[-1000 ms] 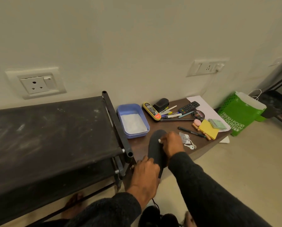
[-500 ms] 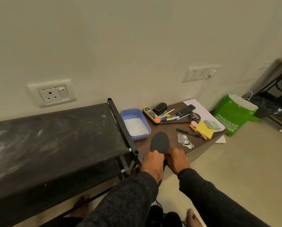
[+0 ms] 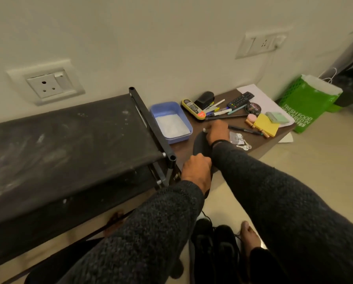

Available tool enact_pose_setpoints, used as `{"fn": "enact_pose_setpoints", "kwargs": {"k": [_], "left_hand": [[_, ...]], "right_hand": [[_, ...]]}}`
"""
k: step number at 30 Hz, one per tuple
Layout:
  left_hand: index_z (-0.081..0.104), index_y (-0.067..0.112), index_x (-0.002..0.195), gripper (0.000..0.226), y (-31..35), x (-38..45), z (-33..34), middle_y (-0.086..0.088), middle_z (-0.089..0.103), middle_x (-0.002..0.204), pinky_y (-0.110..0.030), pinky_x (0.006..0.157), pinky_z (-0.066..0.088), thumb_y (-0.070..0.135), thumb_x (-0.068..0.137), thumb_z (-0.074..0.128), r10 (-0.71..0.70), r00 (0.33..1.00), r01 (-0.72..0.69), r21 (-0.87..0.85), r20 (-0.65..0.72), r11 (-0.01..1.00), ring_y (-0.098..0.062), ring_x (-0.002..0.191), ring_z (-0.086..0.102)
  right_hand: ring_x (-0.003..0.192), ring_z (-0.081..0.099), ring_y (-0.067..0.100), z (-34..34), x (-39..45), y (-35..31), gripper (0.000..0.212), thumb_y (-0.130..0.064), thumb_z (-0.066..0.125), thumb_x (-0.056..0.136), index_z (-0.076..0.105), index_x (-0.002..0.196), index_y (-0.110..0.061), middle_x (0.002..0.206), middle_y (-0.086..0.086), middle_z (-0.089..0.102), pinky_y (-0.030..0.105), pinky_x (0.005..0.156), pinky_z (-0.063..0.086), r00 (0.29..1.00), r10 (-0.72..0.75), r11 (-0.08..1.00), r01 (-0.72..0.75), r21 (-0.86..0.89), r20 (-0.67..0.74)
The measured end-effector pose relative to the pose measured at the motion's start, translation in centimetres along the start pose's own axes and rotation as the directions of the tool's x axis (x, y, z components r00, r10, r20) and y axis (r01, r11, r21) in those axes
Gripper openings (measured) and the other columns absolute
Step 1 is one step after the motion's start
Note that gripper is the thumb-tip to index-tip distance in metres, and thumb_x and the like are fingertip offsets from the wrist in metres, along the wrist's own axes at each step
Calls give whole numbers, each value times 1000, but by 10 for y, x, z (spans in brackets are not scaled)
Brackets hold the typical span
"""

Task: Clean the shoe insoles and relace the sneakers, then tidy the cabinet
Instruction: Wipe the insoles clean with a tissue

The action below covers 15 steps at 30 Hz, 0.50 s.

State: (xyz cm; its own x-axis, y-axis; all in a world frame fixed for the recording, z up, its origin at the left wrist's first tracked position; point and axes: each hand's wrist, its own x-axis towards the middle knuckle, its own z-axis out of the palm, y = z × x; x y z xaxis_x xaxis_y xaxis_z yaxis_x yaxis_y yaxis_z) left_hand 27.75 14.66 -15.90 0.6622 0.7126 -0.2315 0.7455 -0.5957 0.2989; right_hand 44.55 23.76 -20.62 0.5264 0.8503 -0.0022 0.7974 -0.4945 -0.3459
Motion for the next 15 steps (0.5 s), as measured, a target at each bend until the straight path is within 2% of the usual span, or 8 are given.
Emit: {"fn": "enact_pose_setpoints", "kwargs": {"k": [4, 7, 9, 11, 13, 15], "left_hand": [[61, 9, 124, 29, -2, -5, 5, -17, 58, 122, -42, 90, 51, 10, 94, 59, -13, 1000, 13, 45, -4, 999, -37, 112, 58], [65, 11, 119, 27, -7, -14, 10, -17, 62, 116, -42, 87, 52, 10, 92, 60, -31, 999, 31, 13, -27, 999, -38, 108, 62], [65, 14, 121, 30, -16, -23, 30, -15, 64, 118, -42, 87, 52, 9, 92, 59, -33, 997, 25, -110, -71, 994, -36, 109, 63], [54, 19, 139, 47, -24, -44, 56, -8, 54, 138, -40, 98, 50, 8, 94, 58, -16, 986, -36, -302, -168, 953, -28, 122, 56], [41, 22, 150, 54, -28, -71, 78, -1, 41, 149, -35, 108, 44, 12, 99, 55, -141, 961, 6, -491, -238, 871, -18, 130, 48], [47, 22, 145, 44, -29, -87, 99, 2, 53, 136, -32, 105, 45, 19, 102, 53, -403, 899, 180, -691, -174, 700, -14, 121, 53]], "right_hand": [[107, 64, 32, 7, -9, -2, 21, -21, 69, 91, 75, 110, -15, 116, 12, 69, 38, 93, 52, 993, -45, 999, 46, -10, 109], [101, 66, 26, 11, -33, -3, 16, -20, 71, 89, 77, 104, -16, 112, 8, 72, 35, 92, 53, 975, -107, 994, 110, -2, 194], [105, 65, 24, 4, -64, -8, 16, -11, 69, 90, 79, 102, -14, 112, 7, 72, 31, 97, 50, 958, -181, 983, 179, 27, 221], [102, 66, 27, -1, -101, -9, 16, -10, 68, 90, 79, 102, -12, 108, 10, 72, 34, 94, 52, 950, -202, 979, 196, 49, 238], [95, 67, 26, -2, -139, -7, 13, -11, 67, 91, 79, 96, -10, 100, 10, 72, 33, 86, 54, 948, -220, 975, 208, 75, 232], [93, 66, 22, -3, -173, -3, 12, -8, 66, 92, 78, 92, -10, 98, 8, 71, 32, 85, 54, 947, -256, 965, 240, 100, 194]]}}
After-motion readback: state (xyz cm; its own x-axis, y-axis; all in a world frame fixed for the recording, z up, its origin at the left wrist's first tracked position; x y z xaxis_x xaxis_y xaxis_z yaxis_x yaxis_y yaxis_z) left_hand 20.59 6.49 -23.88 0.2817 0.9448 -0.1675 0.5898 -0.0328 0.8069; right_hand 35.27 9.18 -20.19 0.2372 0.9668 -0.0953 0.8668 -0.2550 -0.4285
